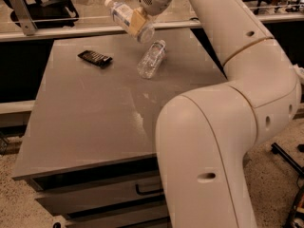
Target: Move blue plastic bottle near rxbar chocolate
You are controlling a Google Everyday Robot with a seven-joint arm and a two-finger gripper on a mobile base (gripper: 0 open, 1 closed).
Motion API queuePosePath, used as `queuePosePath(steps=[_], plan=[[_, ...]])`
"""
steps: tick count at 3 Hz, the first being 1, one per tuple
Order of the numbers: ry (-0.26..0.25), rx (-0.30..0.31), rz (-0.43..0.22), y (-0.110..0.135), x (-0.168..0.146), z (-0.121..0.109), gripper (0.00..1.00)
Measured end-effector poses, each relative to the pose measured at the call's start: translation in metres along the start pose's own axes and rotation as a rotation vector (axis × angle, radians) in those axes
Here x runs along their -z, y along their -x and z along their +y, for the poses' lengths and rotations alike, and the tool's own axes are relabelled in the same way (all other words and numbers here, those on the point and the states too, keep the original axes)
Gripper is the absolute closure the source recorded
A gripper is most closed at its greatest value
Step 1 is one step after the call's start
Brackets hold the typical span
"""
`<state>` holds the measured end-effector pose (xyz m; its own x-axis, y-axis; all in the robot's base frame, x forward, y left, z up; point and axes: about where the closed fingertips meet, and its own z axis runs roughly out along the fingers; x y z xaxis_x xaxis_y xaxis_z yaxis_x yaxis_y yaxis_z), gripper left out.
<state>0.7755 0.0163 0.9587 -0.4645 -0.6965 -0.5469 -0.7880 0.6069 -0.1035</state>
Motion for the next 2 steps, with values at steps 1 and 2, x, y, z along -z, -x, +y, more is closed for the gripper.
queuePosePath(steps=[1,2], plan=[[0.017,-0.051,-0.021,0.002,-0.016,0.008,1.00],[0.060,-0.047,-0.017,0.001,-0.032,0.028,0.82]])
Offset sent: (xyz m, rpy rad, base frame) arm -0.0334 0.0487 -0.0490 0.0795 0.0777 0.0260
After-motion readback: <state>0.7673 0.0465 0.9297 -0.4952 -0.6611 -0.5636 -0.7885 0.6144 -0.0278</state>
